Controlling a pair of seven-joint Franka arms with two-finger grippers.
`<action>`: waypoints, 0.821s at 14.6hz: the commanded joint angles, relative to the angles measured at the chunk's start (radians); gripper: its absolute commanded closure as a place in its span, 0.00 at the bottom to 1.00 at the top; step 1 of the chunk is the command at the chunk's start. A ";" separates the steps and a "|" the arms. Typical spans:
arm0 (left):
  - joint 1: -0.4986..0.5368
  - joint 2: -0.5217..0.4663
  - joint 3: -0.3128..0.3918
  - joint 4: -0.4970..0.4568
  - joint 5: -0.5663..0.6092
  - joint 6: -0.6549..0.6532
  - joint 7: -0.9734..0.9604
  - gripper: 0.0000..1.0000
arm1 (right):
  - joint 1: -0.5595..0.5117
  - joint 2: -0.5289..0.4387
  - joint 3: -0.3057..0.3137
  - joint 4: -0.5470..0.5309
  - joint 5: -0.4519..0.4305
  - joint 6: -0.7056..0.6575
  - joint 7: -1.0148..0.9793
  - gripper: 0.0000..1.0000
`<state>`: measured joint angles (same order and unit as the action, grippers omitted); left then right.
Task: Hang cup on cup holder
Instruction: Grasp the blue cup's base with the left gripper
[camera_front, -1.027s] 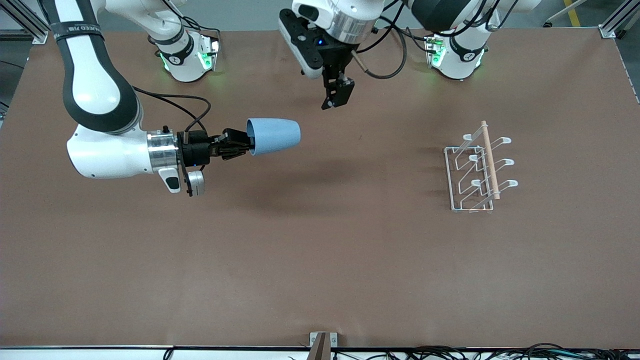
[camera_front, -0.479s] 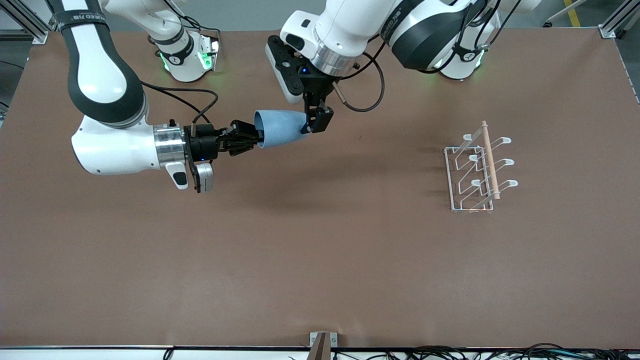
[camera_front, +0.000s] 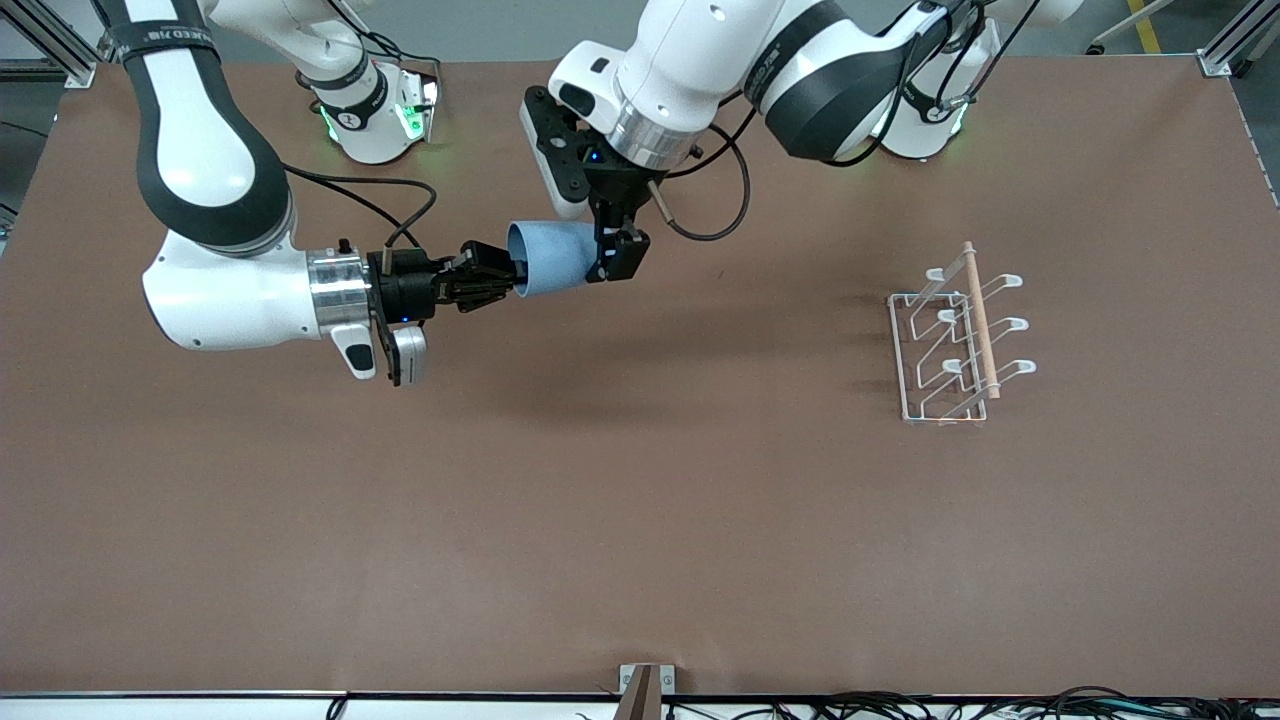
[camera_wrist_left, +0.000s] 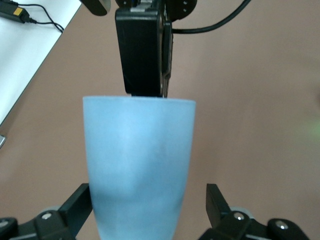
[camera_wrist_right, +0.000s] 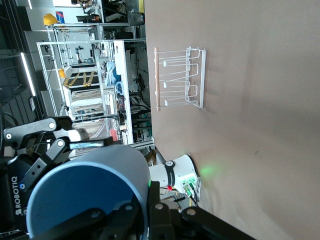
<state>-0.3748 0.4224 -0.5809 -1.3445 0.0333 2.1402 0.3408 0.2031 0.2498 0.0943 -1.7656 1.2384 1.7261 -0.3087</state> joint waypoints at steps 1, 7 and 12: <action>-0.019 0.041 0.004 0.028 0.017 0.038 0.024 0.02 | 0.010 -0.015 -0.007 -0.008 -0.007 -0.002 -0.007 0.96; -0.019 0.070 0.007 0.028 0.017 0.064 0.078 0.20 | 0.010 -0.015 -0.007 -0.008 -0.008 -0.003 -0.007 0.96; -0.018 0.073 0.006 0.027 0.072 0.064 0.076 0.33 | 0.009 -0.015 -0.007 -0.008 -0.013 -0.003 -0.004 0.93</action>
<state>-0.3821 0.4744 -0.5792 -1.3418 0.0469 2.2001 0.4104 0.2048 0.2505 0.0913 -1.7663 1.2274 1.7316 -0.3088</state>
